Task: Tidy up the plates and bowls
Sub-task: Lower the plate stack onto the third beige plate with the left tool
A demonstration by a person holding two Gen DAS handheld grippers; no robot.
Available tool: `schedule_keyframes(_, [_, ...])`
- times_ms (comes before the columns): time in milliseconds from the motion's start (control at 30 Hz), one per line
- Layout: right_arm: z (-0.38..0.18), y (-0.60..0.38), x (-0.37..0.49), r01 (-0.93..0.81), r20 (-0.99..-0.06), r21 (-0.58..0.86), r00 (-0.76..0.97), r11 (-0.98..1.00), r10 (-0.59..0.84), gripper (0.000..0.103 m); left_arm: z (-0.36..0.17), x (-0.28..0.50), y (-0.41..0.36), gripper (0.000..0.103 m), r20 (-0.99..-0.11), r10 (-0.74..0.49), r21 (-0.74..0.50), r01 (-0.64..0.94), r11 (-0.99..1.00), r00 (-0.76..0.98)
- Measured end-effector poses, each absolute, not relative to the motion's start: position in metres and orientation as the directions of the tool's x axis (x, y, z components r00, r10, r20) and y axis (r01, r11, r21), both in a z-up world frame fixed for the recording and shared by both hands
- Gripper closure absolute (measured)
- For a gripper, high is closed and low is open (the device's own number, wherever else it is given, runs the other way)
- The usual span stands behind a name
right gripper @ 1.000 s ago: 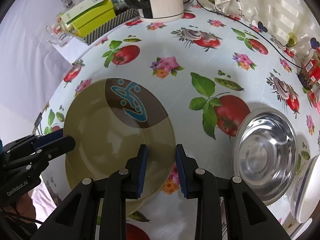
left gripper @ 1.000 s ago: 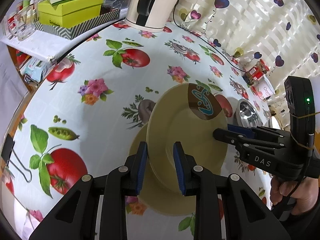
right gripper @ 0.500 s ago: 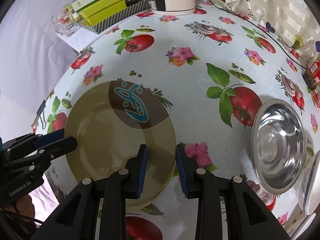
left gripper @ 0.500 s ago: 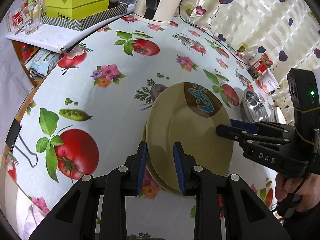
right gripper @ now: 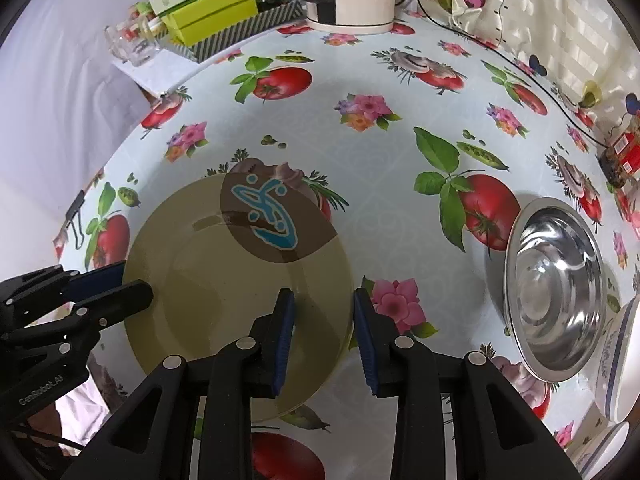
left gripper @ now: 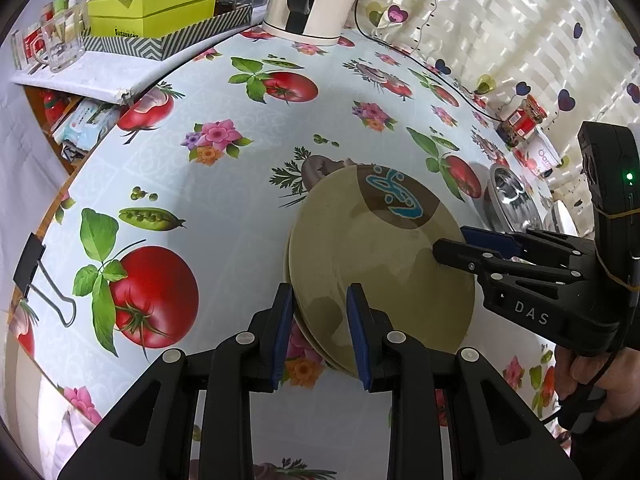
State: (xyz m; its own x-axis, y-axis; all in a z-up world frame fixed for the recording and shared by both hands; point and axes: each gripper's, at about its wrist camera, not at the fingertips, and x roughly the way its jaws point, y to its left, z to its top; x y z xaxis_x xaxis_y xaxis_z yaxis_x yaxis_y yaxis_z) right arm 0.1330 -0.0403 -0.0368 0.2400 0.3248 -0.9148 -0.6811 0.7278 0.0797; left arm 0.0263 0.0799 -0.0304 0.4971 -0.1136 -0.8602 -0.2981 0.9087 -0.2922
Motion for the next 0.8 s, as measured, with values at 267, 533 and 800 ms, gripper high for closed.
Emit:
schedule_keyframes(267, [-0.037,-0.041,0.13,-0.688,-0.907,0.078,0.251,0.722,0.338,0.068,-0.031,0.025,0.081,0.075,-0.86,-0.113,-0.293,-0.3,0.908,0.497])
schedule_keyframes(533, [-0.04,-0.047,0.129,-0.669,-0.9,0.104,0.25,0.736,0.356,0.056,-0.031,0.022,0.083,0.075,-0.848,-0.122,-0.311,-0.298,0.902,0.516])
schedule_keyframes(800, [-0.036,-0.064,0.131,-0.633,-0.876,0.139,0.28,0.761,0.393,0.053,-0.03,0.028,0.093,0.075,-0.825,-0.112,-0.329,-0.31,0.892,0.554])
